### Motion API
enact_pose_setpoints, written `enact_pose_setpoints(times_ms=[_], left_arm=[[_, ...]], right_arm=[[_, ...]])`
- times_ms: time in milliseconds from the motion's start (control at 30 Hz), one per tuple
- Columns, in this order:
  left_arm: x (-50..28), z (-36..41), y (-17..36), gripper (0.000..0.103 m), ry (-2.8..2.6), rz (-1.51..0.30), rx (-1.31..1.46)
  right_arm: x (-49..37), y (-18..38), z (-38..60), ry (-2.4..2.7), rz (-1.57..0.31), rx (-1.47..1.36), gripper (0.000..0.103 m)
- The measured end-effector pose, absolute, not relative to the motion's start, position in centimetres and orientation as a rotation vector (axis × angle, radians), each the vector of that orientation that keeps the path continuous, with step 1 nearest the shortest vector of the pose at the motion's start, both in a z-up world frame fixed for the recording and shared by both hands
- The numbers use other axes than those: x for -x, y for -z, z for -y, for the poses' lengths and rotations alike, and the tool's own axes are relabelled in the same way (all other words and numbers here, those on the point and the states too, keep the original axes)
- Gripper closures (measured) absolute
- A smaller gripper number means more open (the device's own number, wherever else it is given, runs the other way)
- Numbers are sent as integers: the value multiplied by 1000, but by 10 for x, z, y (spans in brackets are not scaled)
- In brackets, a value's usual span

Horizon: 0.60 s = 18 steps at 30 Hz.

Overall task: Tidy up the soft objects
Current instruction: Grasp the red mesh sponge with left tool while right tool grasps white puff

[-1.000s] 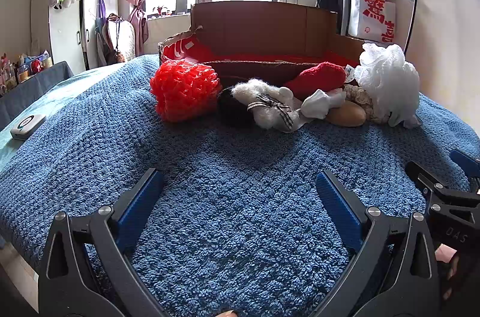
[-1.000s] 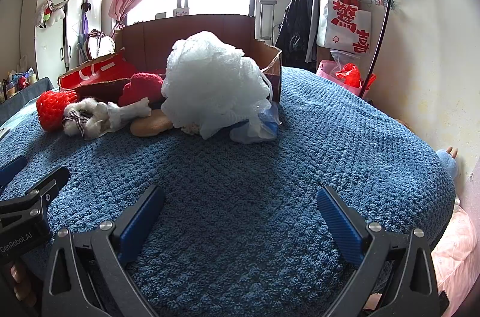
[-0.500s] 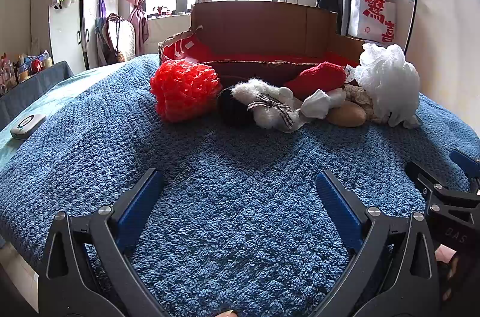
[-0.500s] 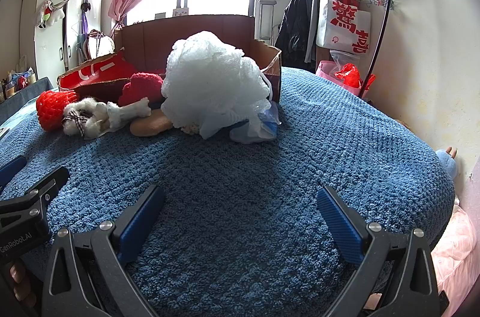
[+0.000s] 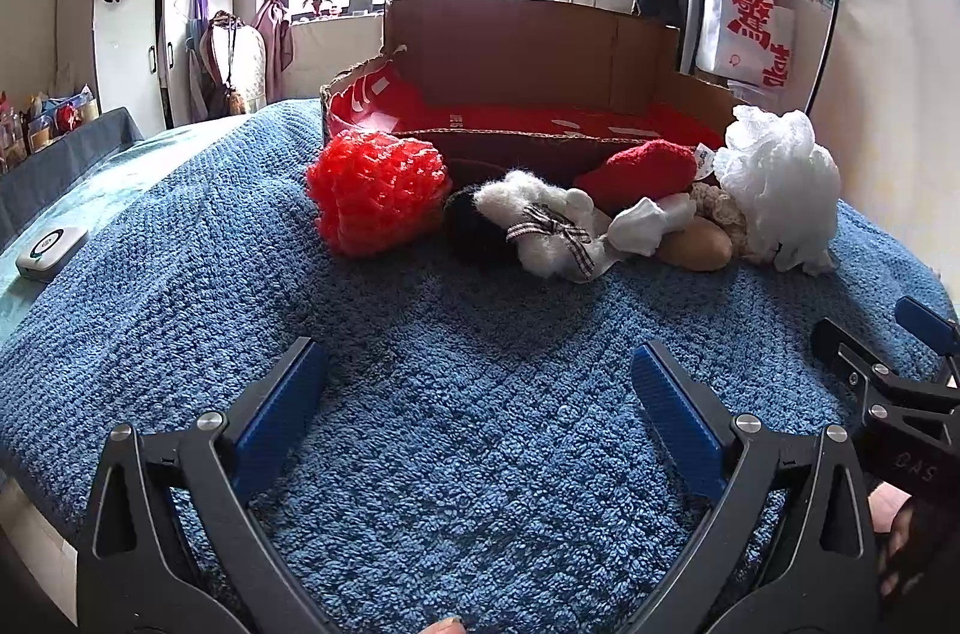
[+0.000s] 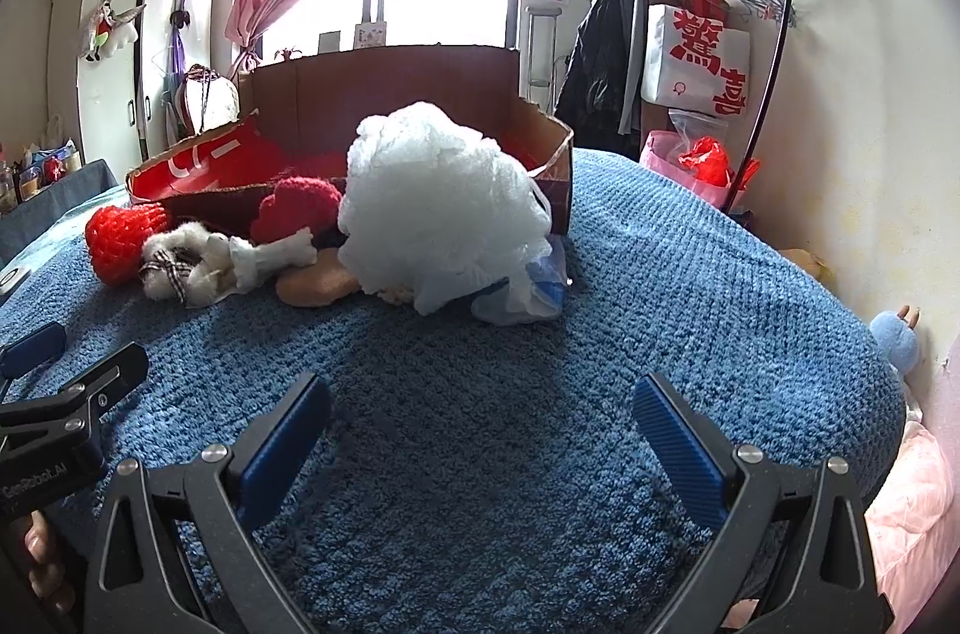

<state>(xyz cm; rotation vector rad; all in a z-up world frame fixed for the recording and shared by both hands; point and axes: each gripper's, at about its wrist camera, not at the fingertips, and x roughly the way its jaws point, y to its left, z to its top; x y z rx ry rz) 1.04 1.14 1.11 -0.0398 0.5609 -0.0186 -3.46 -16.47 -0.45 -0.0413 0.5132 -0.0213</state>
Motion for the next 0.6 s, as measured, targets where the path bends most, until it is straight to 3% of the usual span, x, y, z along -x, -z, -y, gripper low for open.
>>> enact_pose_setpoints(times_ms=[600], left_arm=[[-49, -53, -54, 0, 5, -563, 46]], right_arm=[[-10, -34, 155, -10, -502, 48, 0]])
